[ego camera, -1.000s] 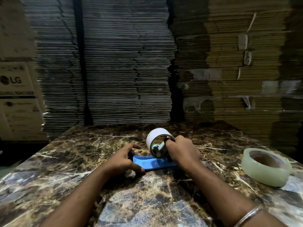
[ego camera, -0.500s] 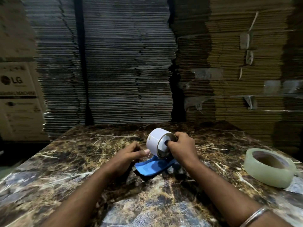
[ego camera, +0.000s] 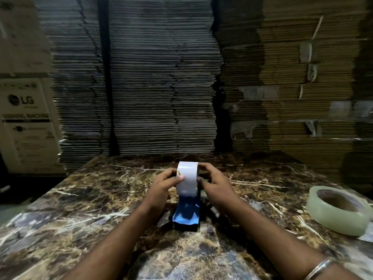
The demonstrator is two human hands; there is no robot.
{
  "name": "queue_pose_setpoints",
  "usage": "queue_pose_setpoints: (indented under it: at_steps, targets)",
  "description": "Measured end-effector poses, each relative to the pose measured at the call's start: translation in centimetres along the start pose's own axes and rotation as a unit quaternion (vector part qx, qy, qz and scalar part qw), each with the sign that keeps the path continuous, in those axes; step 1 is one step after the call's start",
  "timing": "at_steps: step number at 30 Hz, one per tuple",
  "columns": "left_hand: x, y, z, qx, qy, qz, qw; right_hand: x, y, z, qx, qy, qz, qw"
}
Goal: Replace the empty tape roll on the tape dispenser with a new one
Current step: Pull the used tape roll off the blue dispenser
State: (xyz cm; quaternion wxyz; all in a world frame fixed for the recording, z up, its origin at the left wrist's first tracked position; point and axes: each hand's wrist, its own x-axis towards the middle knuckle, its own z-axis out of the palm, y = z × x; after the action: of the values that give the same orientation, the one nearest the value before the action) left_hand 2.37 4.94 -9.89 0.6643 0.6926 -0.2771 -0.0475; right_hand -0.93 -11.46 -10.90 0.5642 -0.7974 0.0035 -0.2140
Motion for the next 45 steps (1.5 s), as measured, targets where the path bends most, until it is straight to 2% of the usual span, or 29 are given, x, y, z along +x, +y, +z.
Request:
queue_pose_setpoints:
  at_steps: [5, 8, 13, 24, 36, 40, 42, 45]
  targets:
    - [-0.1, -0.3, -0.1, -0.018, 0.050, -0.002, 0.999, 0.0, -0.2, 0.0, 0.083, -0.053, 0.046, 0.994]
    - [0.1, -0.6, 0.0, -0.032, 0.049, -0.020, 0.998, -0.1, -0.5, -0.1, 0.145, -0.087, 0.077, 0.983]
    - [0.0, -0.7, 0.2, -0.066, 0.042, -0.045, 0.996, 0.3, 0.3, 0.3, 0.090, -0.098, 0.046, 0.990]
    - [-0.2, -0.3, 0.6, -0.068, 0.037, -0.078, 0.994, -0.6, -1.5, -2.5, 0.116, -0.124, 0.078, 0.982]
    - [-0.1, -0.3, 0.6, -0.044, 0.032, -0.052, 0.997, 1.0, -0.5, -4.6, 0.126, -0.044, 0.102, 0.986]
    - [-0.2, 0.1, 0.8, -0.031, 0.035, -0.050, 0.998, 1.6, 0.6, -4.7, 0.062, 0.011, 0.094, 0.994]
    - [-0.2, 0.1, 0.7, -0.039, 0.044, -0.050, 0.997, 1.7, 1.2, -5.1, -0.054, 0.063, 0.072, 0.994]
    - [-0.3, 0.0, 0.5, -0.028, 0.040, -0.058, 0.997, 1.4, 1.3, -5.3, -0.266, 0.096, 0.081, 0.956]
